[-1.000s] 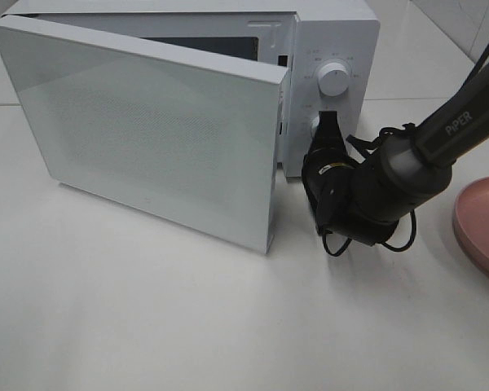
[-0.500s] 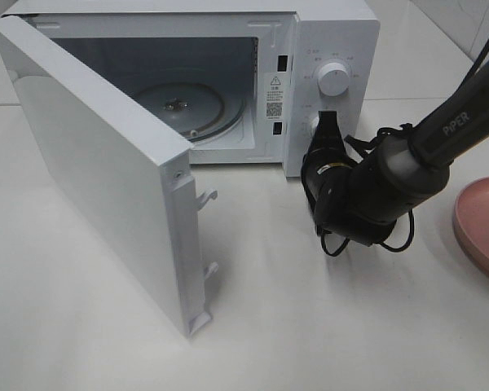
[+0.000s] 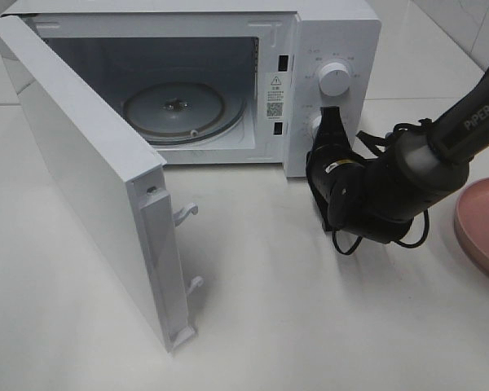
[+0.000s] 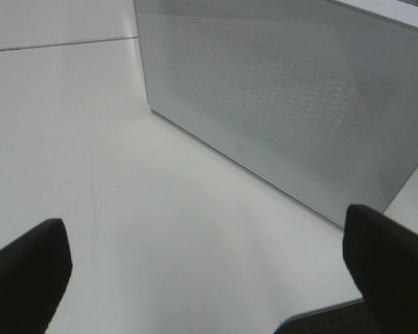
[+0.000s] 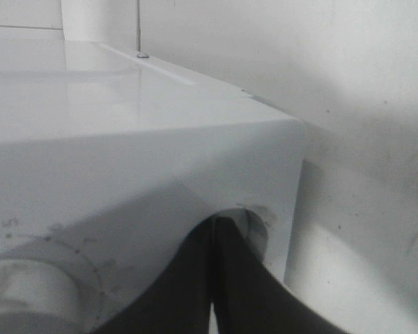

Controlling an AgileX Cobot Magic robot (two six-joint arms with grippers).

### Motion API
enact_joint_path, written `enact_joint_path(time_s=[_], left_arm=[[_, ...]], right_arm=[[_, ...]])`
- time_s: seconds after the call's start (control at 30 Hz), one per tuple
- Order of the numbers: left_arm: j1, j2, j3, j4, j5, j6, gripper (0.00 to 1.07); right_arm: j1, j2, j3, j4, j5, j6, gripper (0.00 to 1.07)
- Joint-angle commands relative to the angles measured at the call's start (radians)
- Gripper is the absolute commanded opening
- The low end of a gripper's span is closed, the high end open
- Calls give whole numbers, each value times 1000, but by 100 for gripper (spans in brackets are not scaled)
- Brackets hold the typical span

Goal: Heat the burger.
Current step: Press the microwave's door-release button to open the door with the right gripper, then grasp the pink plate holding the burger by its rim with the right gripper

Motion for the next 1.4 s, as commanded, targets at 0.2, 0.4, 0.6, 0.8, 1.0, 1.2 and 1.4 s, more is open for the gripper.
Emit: enact_joint_path(time_s=[0.2, 0.4, 0.6, 0.8, 1.0, 1.2, 1.4], left_arm=[[-6, -21, 4, 2, -10, -8, 98], [-6, -21, 4, 2, -10, -8, 98], [-6, -21, 4, 3, -10, -8, 98], [-6, -21, 4, 3, -10, -8, 98], [-6, -21, 4, 3, -10, -8, 98], [-6, -21, 4, 3, -10, -8, 98], [-6, -21, 4, 3, -10, -8, 98]], right_arm=[[8, -53, 51, -46, -5, 3, 0], [8, -76, 77, -53, 80, -9, 0], [8, -122, 118, -43, 121, -61, 0], [8, -186, 157, -43, 217, -153, 0], [8, -250, 180, -40, 333, -317, 0], [4, -299, 180, -36, 447, -468, 0], [4, -346, 179, -36, 612, -692, 0]])
